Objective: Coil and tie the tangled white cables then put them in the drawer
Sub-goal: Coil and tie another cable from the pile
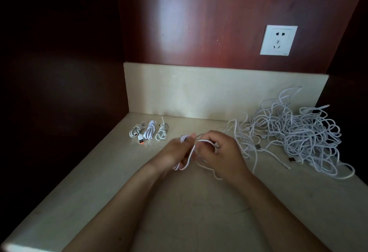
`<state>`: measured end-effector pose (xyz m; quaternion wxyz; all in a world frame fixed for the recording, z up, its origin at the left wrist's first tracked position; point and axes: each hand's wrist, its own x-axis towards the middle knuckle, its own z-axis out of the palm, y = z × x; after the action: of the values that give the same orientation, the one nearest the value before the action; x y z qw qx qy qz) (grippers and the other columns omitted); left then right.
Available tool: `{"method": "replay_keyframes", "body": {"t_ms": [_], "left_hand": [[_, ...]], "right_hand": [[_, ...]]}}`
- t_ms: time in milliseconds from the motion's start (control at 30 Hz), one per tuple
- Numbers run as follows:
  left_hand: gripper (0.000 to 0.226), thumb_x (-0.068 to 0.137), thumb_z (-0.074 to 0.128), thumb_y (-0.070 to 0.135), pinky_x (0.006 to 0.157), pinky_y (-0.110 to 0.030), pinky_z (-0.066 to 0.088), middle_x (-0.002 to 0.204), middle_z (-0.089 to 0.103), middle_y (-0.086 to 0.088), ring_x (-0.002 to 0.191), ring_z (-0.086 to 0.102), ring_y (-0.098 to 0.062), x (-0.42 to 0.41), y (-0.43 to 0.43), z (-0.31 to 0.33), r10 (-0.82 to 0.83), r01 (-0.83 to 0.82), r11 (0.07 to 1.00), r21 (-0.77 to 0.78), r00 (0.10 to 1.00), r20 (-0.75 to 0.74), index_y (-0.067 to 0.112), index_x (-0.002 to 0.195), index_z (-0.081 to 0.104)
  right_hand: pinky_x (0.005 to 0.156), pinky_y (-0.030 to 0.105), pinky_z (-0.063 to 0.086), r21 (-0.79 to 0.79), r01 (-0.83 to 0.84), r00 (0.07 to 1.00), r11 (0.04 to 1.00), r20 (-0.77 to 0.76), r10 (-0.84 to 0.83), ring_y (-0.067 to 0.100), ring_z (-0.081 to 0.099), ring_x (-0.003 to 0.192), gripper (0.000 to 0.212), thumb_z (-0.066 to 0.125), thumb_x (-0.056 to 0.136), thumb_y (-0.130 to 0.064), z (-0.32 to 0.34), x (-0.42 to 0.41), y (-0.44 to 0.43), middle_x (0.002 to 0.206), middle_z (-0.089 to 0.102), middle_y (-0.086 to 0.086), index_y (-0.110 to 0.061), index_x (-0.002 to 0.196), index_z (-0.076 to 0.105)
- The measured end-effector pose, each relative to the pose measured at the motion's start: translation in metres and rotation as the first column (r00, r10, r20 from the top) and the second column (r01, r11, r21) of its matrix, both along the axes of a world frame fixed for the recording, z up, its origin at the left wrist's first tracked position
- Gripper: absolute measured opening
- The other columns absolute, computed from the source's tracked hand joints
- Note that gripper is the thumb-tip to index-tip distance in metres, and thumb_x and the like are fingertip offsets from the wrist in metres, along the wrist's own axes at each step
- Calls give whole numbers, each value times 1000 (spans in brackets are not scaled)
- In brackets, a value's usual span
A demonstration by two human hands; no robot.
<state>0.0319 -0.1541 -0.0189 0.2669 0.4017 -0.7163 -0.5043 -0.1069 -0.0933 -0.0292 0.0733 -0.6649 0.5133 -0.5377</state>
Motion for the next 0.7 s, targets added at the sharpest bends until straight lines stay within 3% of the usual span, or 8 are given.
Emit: {"method": "replay_keyframes", "body": {"t_ms": [100, 200, 267, 367, 467, 567, 700], "left_hand": [[63, 91, 33, 71, 40, -22, 24, 47, 43, 1, 40, 33, -12, 0, -1, -2, -177, 216, 946, 240, 968, -176, 23, 54, 49], [47, 87, 55, 62, 41, -21, 23, 49, 29, 3, 45, 27, -10, 3, -2, -5, -236, 296, 922, 249, 941, -244, 24, 62, 44], [38, 92, 59, 49, 40, -19, 22, 46, 28, 4, 44, 27, -9, 4, 0, -5, -199, 257, 943, 212, 945, -259, 21, 67, 48], [37, 92, 55, 48, 44, -22, 21, 45, 30, 4, 44, 28, -10, 3, -3, -3, -74, 141, 974, 179, 938, -338, 21, 67, 60], [35, 98, 49, 41, 43, -22, 23, 46, 28, 3, 45, 28, -11, 3, -6, -1, 44, -1, 995, 102, 907, -419, 19, 81, 71], [35, 102, 42, 39, 39, -19, 23, 46, 23, 5, 44, 25, -9, 3, -5, 2, 101, -64, 994, 86, 827, -553, 14, 96, 66], [34, 101, 39, 44, 39, -16, 16, 50, 17, 8, 46, 17, -7, 10, -10, 7, 182, -63, 979, 193, 694, -697, 20, 94, 61]], "right_hand": [[64, 42, 51, 34, -7, 999, 999, 46, 5, 15, 62, 66, 16, 60, 84, -36, -2, -5, -3, 71, 67, -6, -22, 78, 65], [62, 42, 50, 26, -20, 999, 999, 31, 19, 17, 62, 66, 10, 55, 85, -37, -4, -5, -4, 72, 66, -3, -31, 87, 63], [62, 41, 50, 42, -37, 999, 998, 19, 36, 19, 62, 67, 13, 48, 90, -37, -7, -3, -4, 73, 64, -3, -37, 97, 59], [63, 40, 48, 47, 45, 998, 998, -40, -43, 16, 57, 65, 10, 44, 95, -36, -11, -7, -5, 71, 59, -3, -34, 101, 53], [62, 40, 46, 26, 155, 963, 988, -228, -145, 16, 55, 65, 14, 44, 97, -32, -13, -10, -8, 70, 58, -4, -23, 95, 55], [61, 36, 40, 6, 264, 899, 965, -365, -243, 21, 53, 67, 18, 47, 96, -31, -13, -14, -11, 66, 50, -8, -23, 81, 51], [68, 37, 43, 130, 379, 891, 916, -317, -324, 28, 60, 79, 18, 52, 98, -26, -15, -30, -10, 71, 55, -5, -27, 80, 52]]}}
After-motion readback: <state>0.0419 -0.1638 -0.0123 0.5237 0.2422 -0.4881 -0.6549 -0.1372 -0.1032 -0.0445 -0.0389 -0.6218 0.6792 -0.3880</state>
